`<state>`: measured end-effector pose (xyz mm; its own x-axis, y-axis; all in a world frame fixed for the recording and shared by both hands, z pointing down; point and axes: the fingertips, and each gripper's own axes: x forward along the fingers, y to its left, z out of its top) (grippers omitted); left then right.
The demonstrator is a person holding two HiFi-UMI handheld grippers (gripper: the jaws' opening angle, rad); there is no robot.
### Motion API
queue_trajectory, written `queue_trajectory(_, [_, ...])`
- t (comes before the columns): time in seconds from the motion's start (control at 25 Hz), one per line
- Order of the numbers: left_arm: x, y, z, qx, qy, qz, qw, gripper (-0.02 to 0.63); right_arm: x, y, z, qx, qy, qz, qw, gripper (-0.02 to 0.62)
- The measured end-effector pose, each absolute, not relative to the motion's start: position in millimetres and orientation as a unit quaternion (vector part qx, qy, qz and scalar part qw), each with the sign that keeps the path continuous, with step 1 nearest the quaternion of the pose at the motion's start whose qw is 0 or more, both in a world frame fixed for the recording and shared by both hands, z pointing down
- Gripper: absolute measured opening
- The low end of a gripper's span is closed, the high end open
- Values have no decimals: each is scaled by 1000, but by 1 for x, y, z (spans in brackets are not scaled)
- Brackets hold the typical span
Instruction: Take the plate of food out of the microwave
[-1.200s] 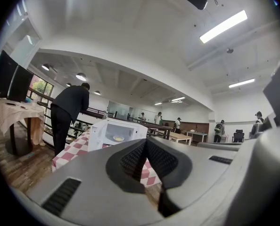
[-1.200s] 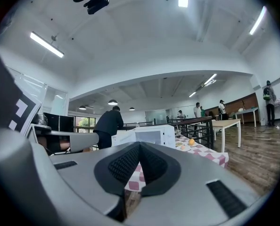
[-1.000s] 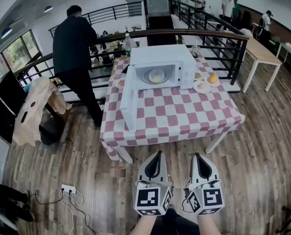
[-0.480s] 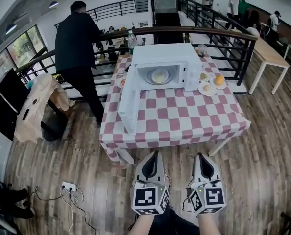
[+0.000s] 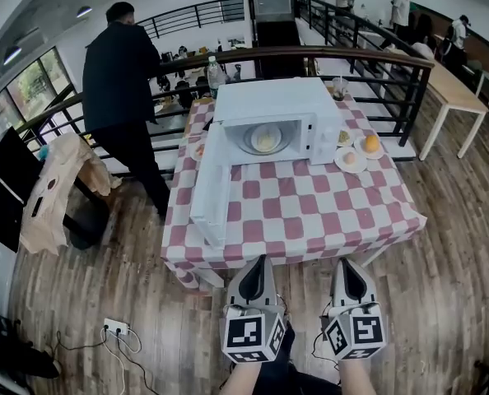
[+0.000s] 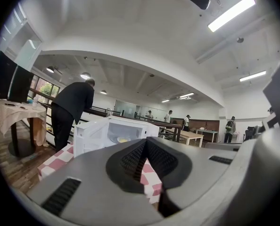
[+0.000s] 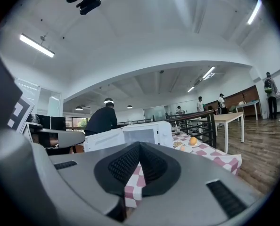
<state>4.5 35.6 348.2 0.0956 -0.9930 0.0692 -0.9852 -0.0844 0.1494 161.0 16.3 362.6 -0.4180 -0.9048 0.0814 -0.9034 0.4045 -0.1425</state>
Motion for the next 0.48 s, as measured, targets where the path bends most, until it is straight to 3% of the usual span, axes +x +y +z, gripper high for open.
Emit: queue_trajectory(0.48, [-19, -60, 343, 737, -669, -32, 87, 28, 139, -72, 361, -541, 837, -81, -1, -6])
